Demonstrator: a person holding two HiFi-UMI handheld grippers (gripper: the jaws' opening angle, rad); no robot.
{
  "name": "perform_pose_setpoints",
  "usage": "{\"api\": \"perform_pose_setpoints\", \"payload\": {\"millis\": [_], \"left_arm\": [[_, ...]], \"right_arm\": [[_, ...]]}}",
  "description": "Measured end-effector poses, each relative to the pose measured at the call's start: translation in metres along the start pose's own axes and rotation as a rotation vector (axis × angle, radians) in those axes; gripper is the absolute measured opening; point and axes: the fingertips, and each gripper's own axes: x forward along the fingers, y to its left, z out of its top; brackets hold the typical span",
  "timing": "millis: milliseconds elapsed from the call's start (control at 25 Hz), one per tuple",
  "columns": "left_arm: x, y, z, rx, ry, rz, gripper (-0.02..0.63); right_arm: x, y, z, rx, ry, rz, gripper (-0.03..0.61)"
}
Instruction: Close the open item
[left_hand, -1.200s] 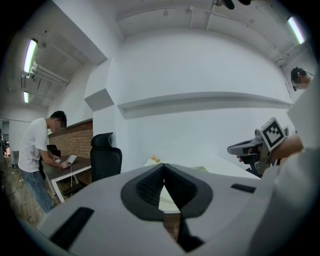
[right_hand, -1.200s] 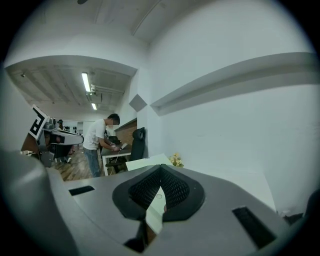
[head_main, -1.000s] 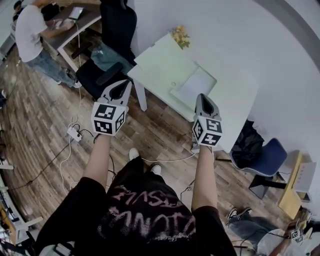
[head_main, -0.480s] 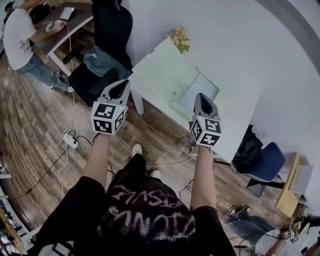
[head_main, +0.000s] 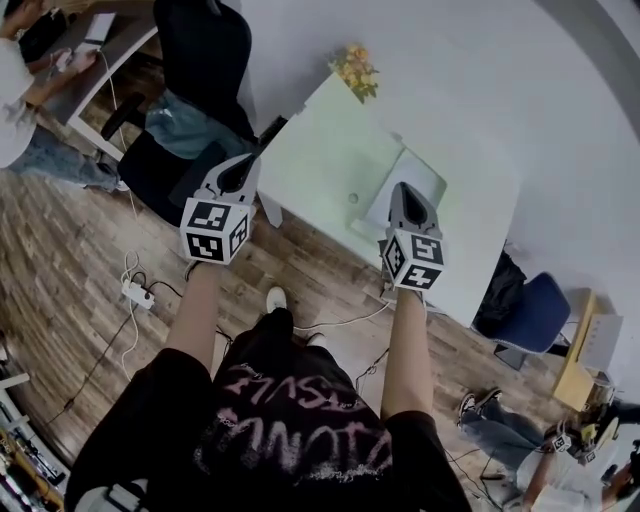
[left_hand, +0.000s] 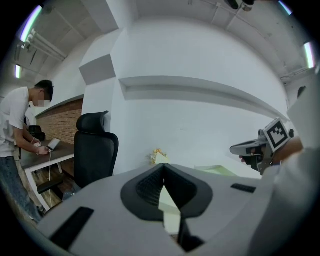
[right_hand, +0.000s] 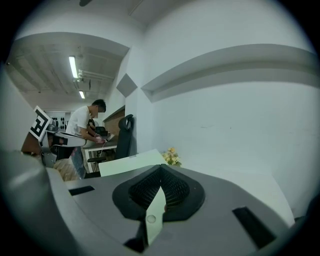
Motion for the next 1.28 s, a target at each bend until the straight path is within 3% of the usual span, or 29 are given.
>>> {"api": "perform_pose_setpoints", "payload": {"millis": [480, 960, 1280], "left_arm": [[0.025, 0.016, -0.035, -0.040, 0.069, -0.007, 0.003], [0.032, 0.005, -0.076, -0.073, 0.140, 0.020, 0.004], [0.051, -0.005, -0.095, -0.128, 0.181, -0.013, 0.025]], "right_arm": [[0.024, 0.001, -0.025, 0.011, 0.063, -0.008, 0.009], [0.036, -0.001, -0.061, 0.016, 0.120, 0.045, 0.011], [0.044, -0.012, -0.077, 0.026, 0.155, 0.042, 0.009]]}}
